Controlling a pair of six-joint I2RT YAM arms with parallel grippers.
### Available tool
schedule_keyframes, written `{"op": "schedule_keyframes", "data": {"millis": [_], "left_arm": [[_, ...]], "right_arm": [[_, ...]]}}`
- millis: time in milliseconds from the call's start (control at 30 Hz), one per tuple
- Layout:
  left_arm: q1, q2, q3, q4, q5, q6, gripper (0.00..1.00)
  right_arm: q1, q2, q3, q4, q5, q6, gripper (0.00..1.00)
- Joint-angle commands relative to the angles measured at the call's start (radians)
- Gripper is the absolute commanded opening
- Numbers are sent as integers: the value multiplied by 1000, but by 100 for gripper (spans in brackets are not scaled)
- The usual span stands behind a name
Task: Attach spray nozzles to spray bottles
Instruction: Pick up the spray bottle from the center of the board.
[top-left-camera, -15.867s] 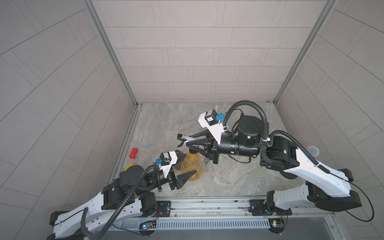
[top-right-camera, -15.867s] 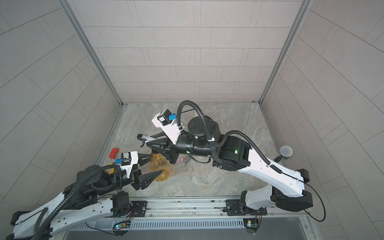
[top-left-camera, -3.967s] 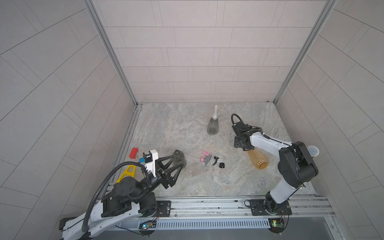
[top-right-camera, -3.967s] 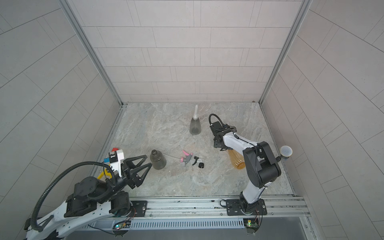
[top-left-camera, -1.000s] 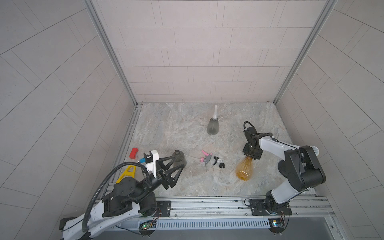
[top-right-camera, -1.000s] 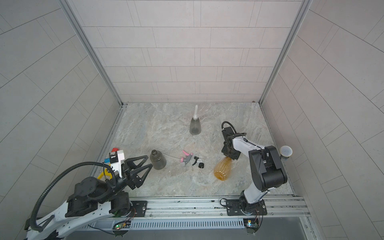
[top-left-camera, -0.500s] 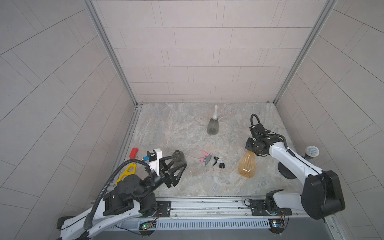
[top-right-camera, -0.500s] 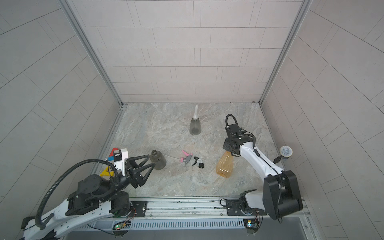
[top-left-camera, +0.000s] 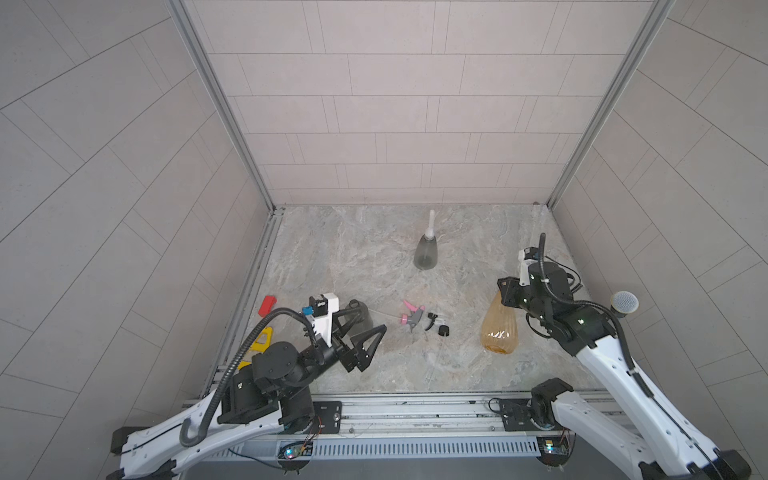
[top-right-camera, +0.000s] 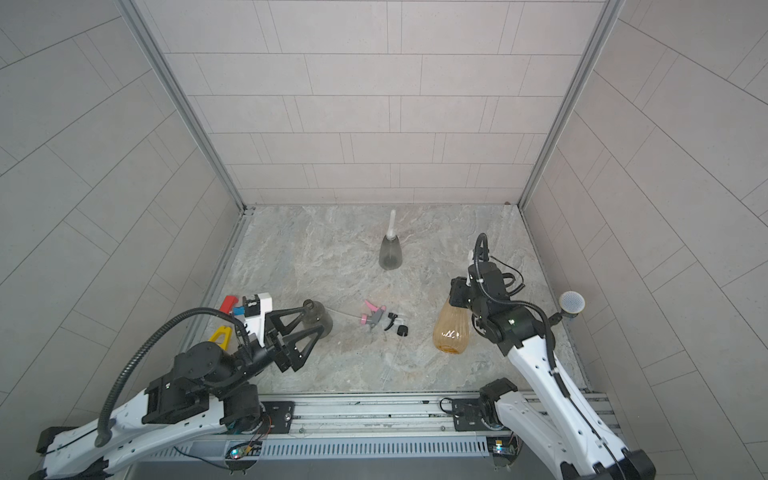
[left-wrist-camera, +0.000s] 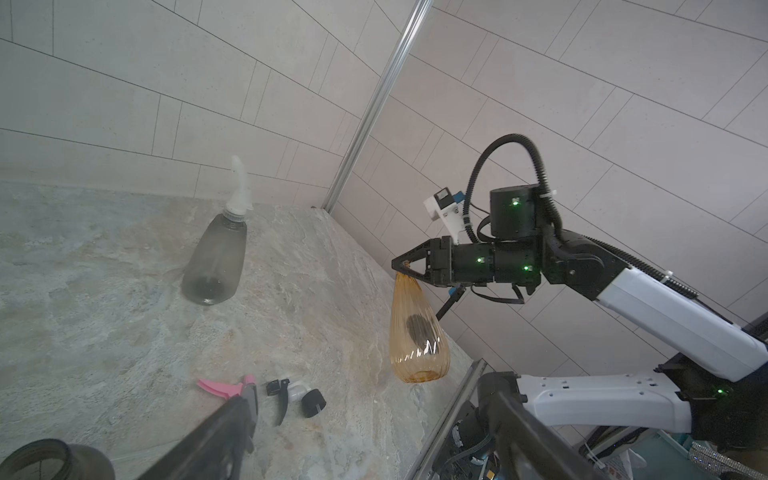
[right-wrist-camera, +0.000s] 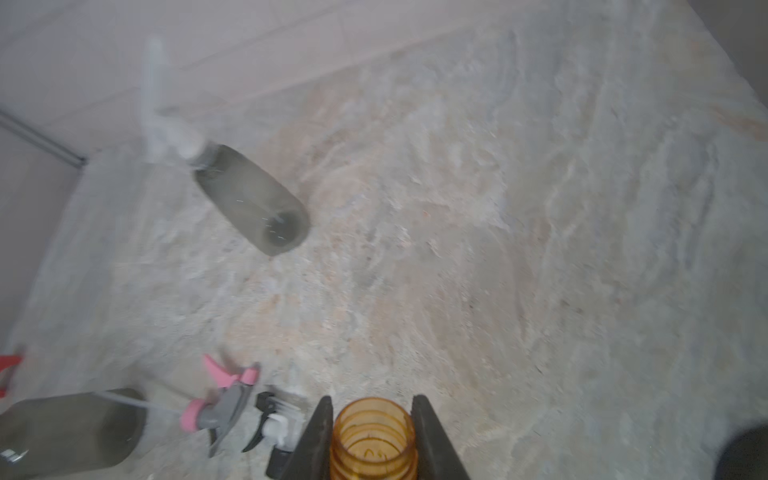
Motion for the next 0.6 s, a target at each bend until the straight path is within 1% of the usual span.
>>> {"op": "schedule_keyframes", "data": {"millis": [0, 100, 167, 233, 300, 367, 433, 500, 567], "left_arm": [[3, 70, 39, 29, 102, 8, 100], [4, 146, 70, 40, 206, 32, 100], [7, 189, 77, 86, 284, 34, 100], [14, 221, 88, 129, 353, 25, 100], [25, 249, 94, 177, 431, 14, 100], [43, 272, 96, 219, 497, -9, 100], [68, 284, 87, 252, 529, -44, 100], [112, 281, 61, 314, 556, -102, 100], [162, 273, 21, 416, 607, -174, 100]], "right_arm": [[122, -51, 63, 78, -62, -39, 0], [272, -44, 147, 125, -99, -74, 0], [370, -13, 210, 156, -135, -90, 0], [448, 23, 254, 199, -176, -99, 0], [519, 54, 287, 232, -179, -109, 0], [588, 92, 320, 262, -179, -125, 0], [646, 126, 349, 282, -184, -142, 0], [702, 159, 365, 309, -178, -154, 0], [734, 176, 364, 344, -153, -153, 0]]}}
